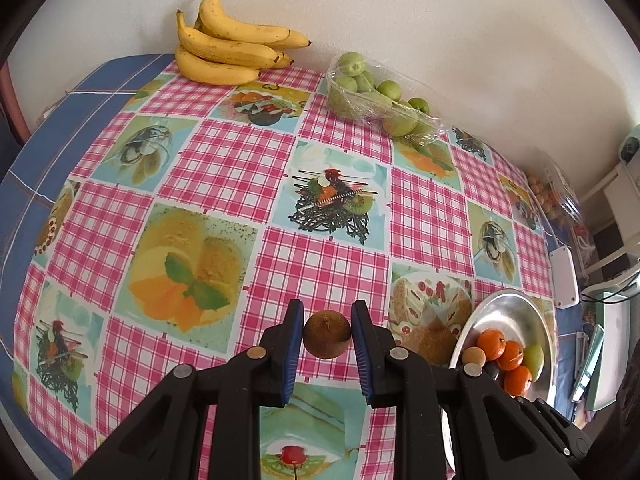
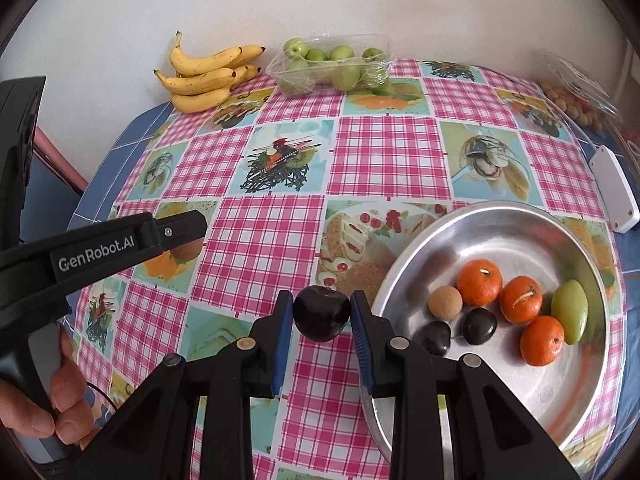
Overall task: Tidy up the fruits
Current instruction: 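Lift the plum and kiwi and carry both over the steel bowl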
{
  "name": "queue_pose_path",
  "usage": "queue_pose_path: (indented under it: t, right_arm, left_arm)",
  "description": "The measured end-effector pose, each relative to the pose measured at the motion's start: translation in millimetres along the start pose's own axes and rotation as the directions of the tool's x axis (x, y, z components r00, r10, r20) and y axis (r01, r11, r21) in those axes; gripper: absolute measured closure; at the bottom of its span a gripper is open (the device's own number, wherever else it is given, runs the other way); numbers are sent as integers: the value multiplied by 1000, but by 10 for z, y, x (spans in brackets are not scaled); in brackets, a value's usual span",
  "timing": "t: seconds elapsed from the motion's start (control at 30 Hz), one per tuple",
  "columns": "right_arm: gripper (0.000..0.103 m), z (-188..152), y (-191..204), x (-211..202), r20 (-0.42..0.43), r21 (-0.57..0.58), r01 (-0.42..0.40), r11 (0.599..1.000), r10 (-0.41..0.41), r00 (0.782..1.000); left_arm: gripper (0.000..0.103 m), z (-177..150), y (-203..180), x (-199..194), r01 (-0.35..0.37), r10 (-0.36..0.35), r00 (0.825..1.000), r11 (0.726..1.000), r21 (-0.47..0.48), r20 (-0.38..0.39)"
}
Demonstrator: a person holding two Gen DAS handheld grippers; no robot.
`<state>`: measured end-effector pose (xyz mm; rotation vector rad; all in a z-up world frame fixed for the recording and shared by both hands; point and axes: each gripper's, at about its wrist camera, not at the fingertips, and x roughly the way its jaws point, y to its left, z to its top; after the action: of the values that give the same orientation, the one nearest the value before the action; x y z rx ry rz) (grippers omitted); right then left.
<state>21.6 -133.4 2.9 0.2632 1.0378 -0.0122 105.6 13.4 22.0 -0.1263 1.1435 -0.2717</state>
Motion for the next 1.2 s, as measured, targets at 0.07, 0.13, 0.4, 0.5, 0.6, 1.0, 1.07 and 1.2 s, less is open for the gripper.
queue_pose_path:
  t: [0.07,0.13,0.4,0.5,0.6,1.0,1.07,1.2]
  right_arm:
    - [73,-32,-32,-51,8,9,1,1000,-2,1000]
    - [73,-66,-68,-88,11,21,2,1000,-3,1000]
    - [73,-264,-172,-248,28,59,2,998,-3,1000]
    - [73,-345,-209,-318,39,71,8,997,-11,999]
    - [73,-422,-260,-385,49,90,4,996,-9,999]
    - [73,-697,-481,-490,49,144,32,989,-40,998]
    - [73,-714,-521,-492,46,154,31,988,-39,998]
    - [73,-733,-596,-469,31,170,55,984,-61,998]
  left_arm:
    - [77,-42,-31,-47,1,-1,1000,1000,11,7]
    - [77,-91,-78,-81,0,-1,1000,1000,27,10]
    - [77,-313,-336,-187,30,-30,1000,995,94,3]
    - [77,-406,-441,-218,25,-26,1000,991,133,4]
    - [77,-489,-510,-248,27,-29,1000,987,159,11]
    - [77,-783,-650,-279,61,-58,998,980,187,-20]
    - [77,-817,-679,-274,70,-66,997,980,188,-28]
    - [77,-863,-757,-234,82,-74,996,975,205,-46]
